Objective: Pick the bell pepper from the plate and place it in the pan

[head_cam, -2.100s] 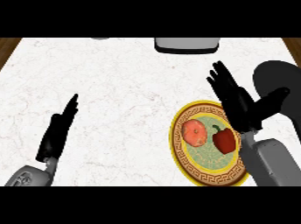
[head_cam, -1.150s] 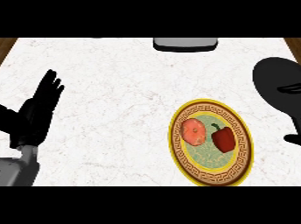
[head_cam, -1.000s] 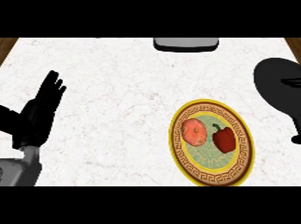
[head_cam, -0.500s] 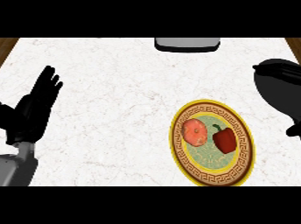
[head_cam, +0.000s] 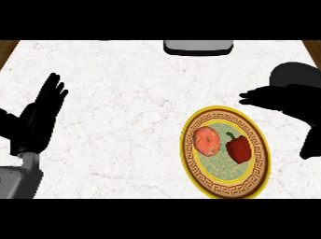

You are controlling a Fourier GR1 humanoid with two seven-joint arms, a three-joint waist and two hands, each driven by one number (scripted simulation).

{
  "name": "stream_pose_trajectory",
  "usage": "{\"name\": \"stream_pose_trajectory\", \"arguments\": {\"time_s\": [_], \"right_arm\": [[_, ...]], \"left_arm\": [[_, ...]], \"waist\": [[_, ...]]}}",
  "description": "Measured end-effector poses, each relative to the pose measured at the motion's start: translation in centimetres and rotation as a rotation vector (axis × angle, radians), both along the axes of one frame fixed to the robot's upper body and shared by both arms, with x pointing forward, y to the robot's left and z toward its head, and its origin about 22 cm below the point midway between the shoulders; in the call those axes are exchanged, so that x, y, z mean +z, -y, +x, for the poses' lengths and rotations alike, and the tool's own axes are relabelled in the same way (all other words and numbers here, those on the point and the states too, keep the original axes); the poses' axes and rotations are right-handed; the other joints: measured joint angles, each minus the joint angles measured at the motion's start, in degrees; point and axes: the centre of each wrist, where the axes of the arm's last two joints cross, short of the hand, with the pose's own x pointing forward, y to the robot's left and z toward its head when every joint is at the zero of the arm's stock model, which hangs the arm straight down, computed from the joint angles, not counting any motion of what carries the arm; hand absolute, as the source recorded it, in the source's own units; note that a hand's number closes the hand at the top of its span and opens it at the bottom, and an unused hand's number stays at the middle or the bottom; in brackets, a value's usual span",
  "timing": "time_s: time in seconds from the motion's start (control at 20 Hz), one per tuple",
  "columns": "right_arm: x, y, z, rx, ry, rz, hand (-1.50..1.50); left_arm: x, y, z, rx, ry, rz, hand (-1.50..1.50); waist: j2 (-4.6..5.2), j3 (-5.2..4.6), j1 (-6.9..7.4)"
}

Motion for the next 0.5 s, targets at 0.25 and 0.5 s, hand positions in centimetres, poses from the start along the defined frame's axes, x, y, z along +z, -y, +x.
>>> {"name": "stream_pose_trajectory", "arguments": {"time_s": [0.25, 0.5], "right_arm": [[-0.7, -1.3, -1.2, 0.035, -0.017, -0.104, -1.50], [-0.8, -2.6, -2.8, 0.059, 0.060, -0.213, -1.50]], "left_arm": [[0.0, -0.1, -0.8, 0.002, 0.000, -0.007, 0.00], [-0.3, -0.1, -0.9, 0.009, -0.003, -0.007, 0.00]], "waist": [[-0.06, 0.04, -0.19], [-0.08, 0.06, -0.43]]}}
